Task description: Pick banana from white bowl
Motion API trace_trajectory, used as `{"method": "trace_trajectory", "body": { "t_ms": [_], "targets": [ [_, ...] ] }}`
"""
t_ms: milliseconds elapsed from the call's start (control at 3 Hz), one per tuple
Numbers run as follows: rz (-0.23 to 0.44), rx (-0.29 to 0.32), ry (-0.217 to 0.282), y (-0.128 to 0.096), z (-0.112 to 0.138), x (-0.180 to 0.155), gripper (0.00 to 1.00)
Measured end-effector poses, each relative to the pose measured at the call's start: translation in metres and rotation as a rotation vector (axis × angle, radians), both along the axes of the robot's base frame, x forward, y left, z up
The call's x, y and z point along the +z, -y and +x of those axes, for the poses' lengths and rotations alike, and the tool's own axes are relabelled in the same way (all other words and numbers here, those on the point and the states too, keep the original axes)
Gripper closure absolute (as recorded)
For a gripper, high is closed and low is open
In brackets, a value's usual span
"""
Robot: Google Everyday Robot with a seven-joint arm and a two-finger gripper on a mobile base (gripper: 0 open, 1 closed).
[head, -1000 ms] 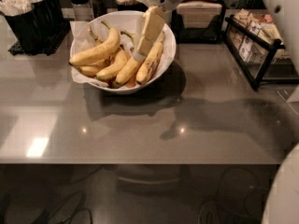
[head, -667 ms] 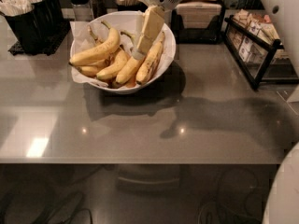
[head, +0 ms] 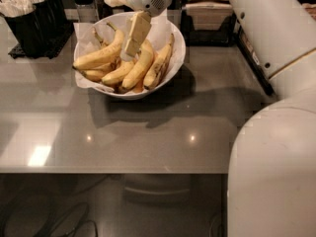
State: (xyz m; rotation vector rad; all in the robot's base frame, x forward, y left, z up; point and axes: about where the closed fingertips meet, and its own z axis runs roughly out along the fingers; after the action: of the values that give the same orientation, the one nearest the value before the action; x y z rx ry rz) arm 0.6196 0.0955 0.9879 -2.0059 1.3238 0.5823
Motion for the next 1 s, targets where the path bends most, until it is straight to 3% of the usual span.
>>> {"method": "trace_trajectory", "body": {
  "t_ms": [333,667,1000],
  "targets": [
    [0.003,0.005,0.002,-0.0044,0.0010,0.0006,0.00],
    [0.003,0.006,0.002,-0.0046,0.0011,0.0005,0.16],
    [0.007,0.012,0.000,-0.0106,0.0042,-0.0034,0.10]
  ]
}}
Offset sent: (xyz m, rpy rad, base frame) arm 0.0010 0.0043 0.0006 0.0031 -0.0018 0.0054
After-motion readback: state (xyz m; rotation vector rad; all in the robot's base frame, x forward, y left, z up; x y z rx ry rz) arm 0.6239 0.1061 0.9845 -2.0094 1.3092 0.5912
